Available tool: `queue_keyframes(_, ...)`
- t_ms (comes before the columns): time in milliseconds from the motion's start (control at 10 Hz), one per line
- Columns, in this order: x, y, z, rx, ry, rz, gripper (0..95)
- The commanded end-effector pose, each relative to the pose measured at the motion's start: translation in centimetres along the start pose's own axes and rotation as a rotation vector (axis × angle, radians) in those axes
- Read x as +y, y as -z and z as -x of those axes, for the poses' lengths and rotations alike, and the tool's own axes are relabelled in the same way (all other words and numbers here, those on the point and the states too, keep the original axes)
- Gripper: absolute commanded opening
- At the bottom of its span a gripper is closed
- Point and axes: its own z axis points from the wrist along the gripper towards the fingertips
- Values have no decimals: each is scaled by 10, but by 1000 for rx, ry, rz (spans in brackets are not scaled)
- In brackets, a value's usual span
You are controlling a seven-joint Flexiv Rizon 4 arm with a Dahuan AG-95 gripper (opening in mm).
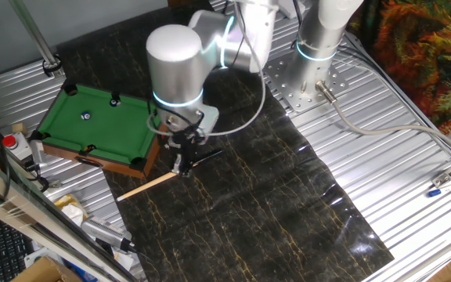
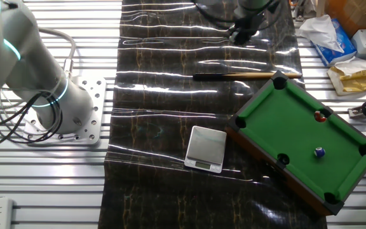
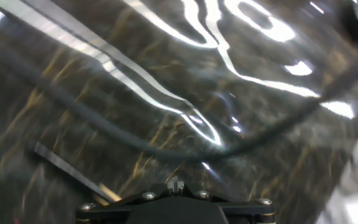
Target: Hit the pool ball
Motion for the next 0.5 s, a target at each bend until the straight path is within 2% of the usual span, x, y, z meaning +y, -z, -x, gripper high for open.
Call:
queue_keyframes(100, -4, 3, -5, 42, 520, 109, 0)
queue_keyframes(500, -4, 3, -5, 44, 523, 102, 0)
